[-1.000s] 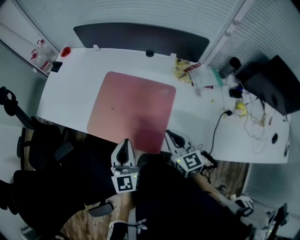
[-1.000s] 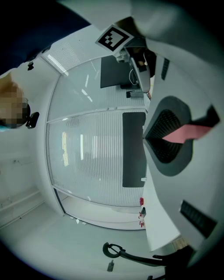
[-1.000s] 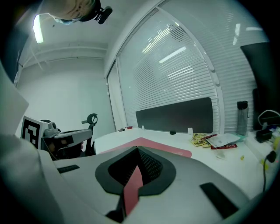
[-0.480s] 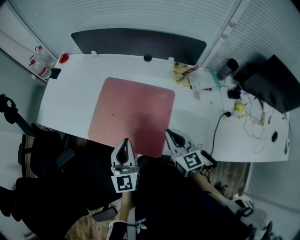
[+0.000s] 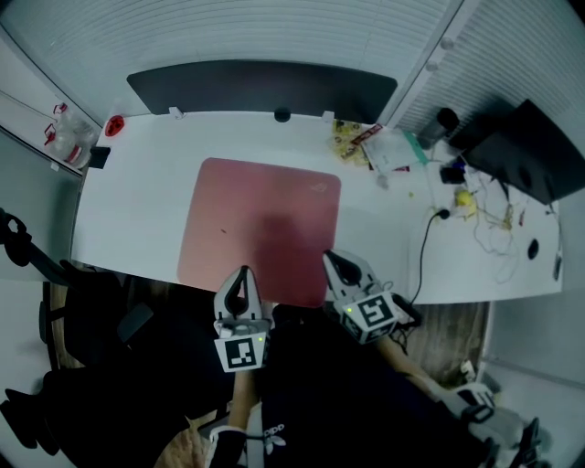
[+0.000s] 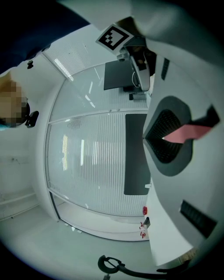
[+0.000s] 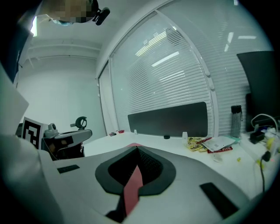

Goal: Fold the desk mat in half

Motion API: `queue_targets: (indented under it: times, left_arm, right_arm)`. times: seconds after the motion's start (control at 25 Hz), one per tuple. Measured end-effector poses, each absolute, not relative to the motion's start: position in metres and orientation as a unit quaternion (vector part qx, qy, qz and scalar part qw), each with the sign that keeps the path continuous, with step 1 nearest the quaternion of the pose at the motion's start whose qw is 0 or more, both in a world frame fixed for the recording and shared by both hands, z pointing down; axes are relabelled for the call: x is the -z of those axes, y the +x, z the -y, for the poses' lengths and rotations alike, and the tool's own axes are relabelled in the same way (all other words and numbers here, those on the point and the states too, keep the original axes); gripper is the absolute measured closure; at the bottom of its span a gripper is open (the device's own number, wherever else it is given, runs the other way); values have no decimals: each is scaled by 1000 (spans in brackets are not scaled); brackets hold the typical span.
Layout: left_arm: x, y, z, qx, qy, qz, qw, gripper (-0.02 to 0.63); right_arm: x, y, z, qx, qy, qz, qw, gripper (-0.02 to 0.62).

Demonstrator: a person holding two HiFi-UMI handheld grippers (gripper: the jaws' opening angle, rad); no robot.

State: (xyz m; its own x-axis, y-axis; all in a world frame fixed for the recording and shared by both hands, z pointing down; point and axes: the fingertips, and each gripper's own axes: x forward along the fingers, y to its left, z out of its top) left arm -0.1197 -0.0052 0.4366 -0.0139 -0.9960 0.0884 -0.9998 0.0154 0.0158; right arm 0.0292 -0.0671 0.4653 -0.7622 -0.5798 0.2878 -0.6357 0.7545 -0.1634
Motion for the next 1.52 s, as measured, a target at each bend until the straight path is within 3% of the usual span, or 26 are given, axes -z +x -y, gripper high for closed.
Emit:
queue_targets:
  times: [0.96,1.0,1.08,1.32,1.52]
  left_arm:
    - [-463,-119,-9,-26,745,662,77,604]
    - [-465,-118,-9,-27,747,659,81,604]
    - [-470,-113,-9,-29,751,654,89,604]
    - [-488,-98,-7,-37,763,635,114,604]
    - [-506,-88,-5,-50,775,617,127,604]
  right_arm:
    - [-514,46,36,-217,414,876,118,591]
    - [-520,48,33,-228,417,871,124,585]
    - [-534,52,25,-255,422,860,134,514]
    - [-573,58,0,-303,423,839,162,498]
    - [-614,59,-29,-348,418,815,200,434]
